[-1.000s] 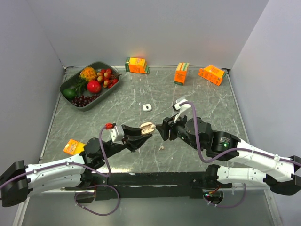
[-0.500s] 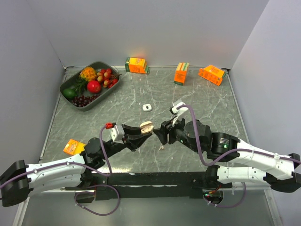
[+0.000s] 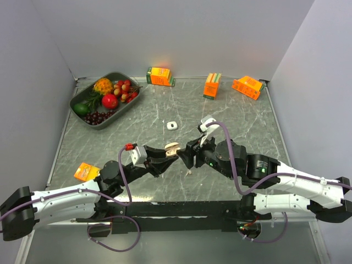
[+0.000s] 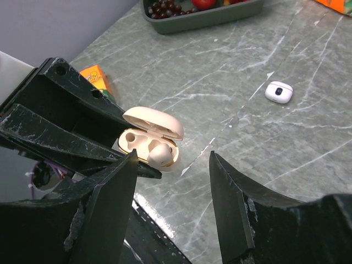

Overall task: Insert the wireless bluetooth earbuds into the charging case
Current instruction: Place the earbud in the charging case.

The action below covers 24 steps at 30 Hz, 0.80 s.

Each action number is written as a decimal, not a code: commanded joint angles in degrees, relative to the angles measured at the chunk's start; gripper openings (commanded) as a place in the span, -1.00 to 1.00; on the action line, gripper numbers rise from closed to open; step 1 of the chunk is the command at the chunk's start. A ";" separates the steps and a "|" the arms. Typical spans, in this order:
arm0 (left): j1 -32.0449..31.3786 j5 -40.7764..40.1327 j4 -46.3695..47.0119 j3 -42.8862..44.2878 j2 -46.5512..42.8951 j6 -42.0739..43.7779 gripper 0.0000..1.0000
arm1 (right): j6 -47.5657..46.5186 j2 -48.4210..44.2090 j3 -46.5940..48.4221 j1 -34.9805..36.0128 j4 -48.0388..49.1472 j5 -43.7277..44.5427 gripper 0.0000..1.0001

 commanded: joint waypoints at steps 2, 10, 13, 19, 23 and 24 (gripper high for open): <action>-0.17 0.57 2.03 1.14 -1.14 0.14 -0.98 | -1.96 -1.62 3.28 0.49 0.24 3.71 0.25; -0.17 1.10 2.38 0.79 -1.76 -0.21 -0.98 | -2.05 -2.51 1.88 0.49 -1.00 4.60 0.27; -0.25 1.63 2.38 1.05 -1.76 -0.30 -0.98 | -1.79 -1.98 1.44 0.49 -0.91 4.43 0.27; -0.25 2.24 2.30 1.31 -2.11 -0.21 -0.98 | -2.31 -0.84 1.52 0.57 -0.12 3.90 0.28; -0.17 2.51 2.29 1.40 -2.11 -0.39 -0.98 | -2.40 0.13 1.87 0.40 0.05 3.46 0.28; -0.25 2.51 2.30 1.49 -2.02 -0.39 -0.98 | -2.40 0.48 1.88 0.49 0.14 3.46 0.28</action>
